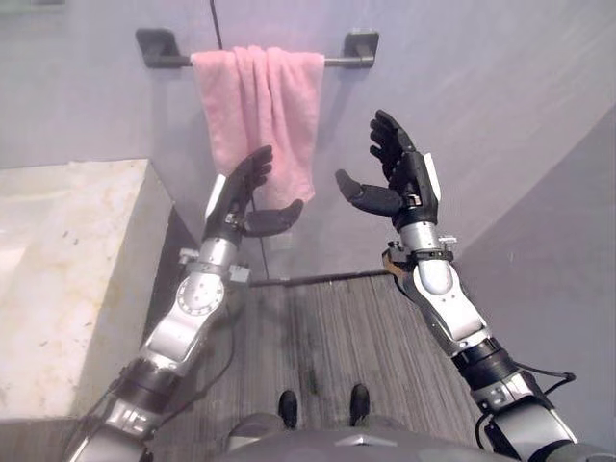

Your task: Organize the bathroom.

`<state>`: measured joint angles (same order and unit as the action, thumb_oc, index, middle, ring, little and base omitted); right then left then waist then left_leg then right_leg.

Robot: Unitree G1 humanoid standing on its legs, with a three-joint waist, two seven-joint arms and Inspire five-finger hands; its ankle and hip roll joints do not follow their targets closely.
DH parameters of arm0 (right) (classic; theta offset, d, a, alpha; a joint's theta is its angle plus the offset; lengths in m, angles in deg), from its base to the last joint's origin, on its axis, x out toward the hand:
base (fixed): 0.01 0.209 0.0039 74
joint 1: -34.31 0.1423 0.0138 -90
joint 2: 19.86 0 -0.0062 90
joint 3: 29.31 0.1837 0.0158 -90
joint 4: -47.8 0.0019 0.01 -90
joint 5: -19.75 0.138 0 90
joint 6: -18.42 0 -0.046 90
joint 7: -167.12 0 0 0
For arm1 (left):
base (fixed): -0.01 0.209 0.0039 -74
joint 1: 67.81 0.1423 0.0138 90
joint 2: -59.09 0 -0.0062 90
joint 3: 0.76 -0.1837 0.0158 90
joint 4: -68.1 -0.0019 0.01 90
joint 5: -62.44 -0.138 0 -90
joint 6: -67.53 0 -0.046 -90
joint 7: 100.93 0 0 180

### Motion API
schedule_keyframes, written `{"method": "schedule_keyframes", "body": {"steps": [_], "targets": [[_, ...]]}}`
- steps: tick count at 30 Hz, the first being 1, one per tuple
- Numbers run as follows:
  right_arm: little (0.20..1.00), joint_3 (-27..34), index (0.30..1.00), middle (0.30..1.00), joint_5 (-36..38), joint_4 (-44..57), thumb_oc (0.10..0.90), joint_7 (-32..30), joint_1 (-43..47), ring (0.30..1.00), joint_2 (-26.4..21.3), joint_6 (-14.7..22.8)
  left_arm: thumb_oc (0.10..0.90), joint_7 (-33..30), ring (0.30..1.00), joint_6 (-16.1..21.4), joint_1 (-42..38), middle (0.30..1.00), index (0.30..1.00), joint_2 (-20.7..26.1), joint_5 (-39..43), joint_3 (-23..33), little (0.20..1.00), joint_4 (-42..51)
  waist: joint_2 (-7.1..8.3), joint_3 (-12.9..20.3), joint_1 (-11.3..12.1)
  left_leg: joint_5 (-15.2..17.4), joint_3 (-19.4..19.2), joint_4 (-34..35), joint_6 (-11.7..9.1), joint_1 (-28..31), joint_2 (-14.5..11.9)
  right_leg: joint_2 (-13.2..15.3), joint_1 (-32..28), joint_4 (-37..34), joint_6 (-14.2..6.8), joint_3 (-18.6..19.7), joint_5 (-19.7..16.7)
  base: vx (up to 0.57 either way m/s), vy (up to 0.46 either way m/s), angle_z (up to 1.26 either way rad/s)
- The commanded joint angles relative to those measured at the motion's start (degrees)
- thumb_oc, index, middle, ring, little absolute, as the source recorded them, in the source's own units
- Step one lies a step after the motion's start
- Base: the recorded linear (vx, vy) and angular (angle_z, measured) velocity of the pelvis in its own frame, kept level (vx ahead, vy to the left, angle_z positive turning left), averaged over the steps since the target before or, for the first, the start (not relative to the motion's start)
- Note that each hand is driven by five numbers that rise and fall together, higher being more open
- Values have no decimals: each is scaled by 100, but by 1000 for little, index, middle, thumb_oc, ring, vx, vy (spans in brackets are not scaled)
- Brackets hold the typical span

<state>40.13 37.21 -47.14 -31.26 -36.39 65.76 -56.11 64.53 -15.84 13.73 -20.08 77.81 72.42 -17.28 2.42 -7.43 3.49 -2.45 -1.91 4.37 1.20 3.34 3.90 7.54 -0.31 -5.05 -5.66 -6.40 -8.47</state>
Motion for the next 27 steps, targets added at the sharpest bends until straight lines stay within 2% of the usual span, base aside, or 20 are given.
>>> {"method": "schedule_keyframes", "body": {"steps": [1, 6, 9, 11, 12, 13, 14, 16, 18, 19, 22, 24, 26, 27], "targets": [[900, 329, 900, 900, 270, 248, 800, 13, 956, 900, -257, 309, 800, 171, 900, 877, -365, 900, 900, 57, -47, 58, 900, 463, -94, 582, 71, 19, 17, 63, -241, -189, -417, -337, -342, 5, 25, -361, 435, 111, -82, 17], [900, 344, 900, 900, 306, -75, 800, -12, 1193, 900, -280, 15, 800, 198, 900, 859, -196, 900, 900, 148, 8, 69, 900, 479, -66, 705, 145, 92, -40, 63, -263, -109, -473, -369, -484, 5, 95, -517, 559, 129, -73, 5], [900, 353, 900, 900, 378, -239, 800, 35, 1450, 900, -340, -189, 800, 228, 900, 904, -239, 900, 900, 212, 12, 47, 900, 384, -48, 685, 118, 71, -179, 63, -332, -1, -523, -421, -527, 10, 161, -484, 606, 123, -29, 12], [900, 398, 900, 900, 297, -353, 800, 79, 1562, 900, -405, -192, 800, 276, 900, 959, -242, 900, 900, 242, 20, 72, 900, 419, 36, 554, 131, 164, -304, -520, -403, -156, -453, -359, -565, 64, 213, -499, 614, 55, 2, 24], [900, 435, 900, 900, 317, -381, 800, 130, 1599, 900, -460, -251, 800, 271, 900, 959, -248, 900, 900, 252, -11, 90, 900, 445, 93, 449, 160, 184, -334, -1091, -468, -465, -442, -293, -591, 117, 244, -555, 617, 43, 39, 31], [900, 452, 900, 900, 360, -385, 800, 115, 1599, 900, -485, -274, 800, 284, 900, 987, -273, 900, 900, 253, 34, 84, 900, 436, 108, 369, 188, 83, -270, -1365, -541, -715, -483, -261, -631, 129, 245, -592, 601, 106, 101, 44], [900, 472, 900, 900, 292, -425, 800, 98, 1601, 900, -488, -244, 800, 397, 900, 1053, -278, 900, 900, 229, 151, 129, 900, 411, 106, 321, 226, -10, -222, -1302, -602, -845, -572, -234, -686, 116, 216, -641, 607, 168, 154, 53], [900, 463, 900, 900, 348, -425, 800, 123, 1657, 900, -464, -327, 800, 514, 900, 1134, -199, 900, 900, 210, 226, 174, 900, 421, 49, 335, 268, -158, -210, -678, -647, -758, -788, -217, -761, 82, 156, -716, 661, 216, 190, 44], [900, 498, 900, 900, 295, -378, 800, 95, 1603, 900, -481, -326, 800, 666, 900, 1236, -152, 900, 900, 222, 300, 182, 900, 439, 23, 323, 273, -255, -231, -476, -643, -681, -856, -203, -821, 150, 149, -726, 753, 223, 198, 26], [900, 571, 900, 900, 320, -207, 800, 105, 1372, 900, -507, -363, 800, 698, 900, 1159, -150, 900, 900, 182, 348, 104, 900, 463, 37, 399, 262, -146, -143, -339, -557, -572, -775, -70, -869, 206, 55, -822, 798, 260, 238, 9], [900, 604, 900, 900, 380, -198, 800, 137, 1314, 900, -522, -300, 800, 635, 900, 1145, -222, 900, 900, 184, 368, -20, 900, 356, 29, 446, 222, -143, -167, -116, -488, -345, -723, 78, -824, 398, -68, -915, 776, 181, 159, 5], [900, 718, 900, 900, 474, -110, 800, 327, 1158, 900, -500, -191, 800, 674, 900, 1064, -253, 900, 900, 190, 246, -43, 900, 398, -6, 441, 173, -86, -220, -37, -350, -177, -632, 316, -559, 1155, -154, -982, 553, 185, 142, -6], [900, 680, 900, 900, 578, -134, 800, 472, 1157, 900, -446, -180, 800, 450, 900, 961, -265, 900, 900, 201, 164, -80, 900, 387, -33, 411, 102, -18, -204, 44, -314, -22, -621, 319, -208, 1319, -192, -869, 343, 101, 21, -14], [900, 652, 900, 900, 524, -150, 800, 482, 1158, 900, -420, -164, 800, 399, 900, 928, -294, 900, 900, 218, 194, -65, 900, 360, -53, 413, 92, 4, -235, 63, -340, 10, -652, 297, -161, 1135, -185, -915, 404, 91, -50, -7]]}}
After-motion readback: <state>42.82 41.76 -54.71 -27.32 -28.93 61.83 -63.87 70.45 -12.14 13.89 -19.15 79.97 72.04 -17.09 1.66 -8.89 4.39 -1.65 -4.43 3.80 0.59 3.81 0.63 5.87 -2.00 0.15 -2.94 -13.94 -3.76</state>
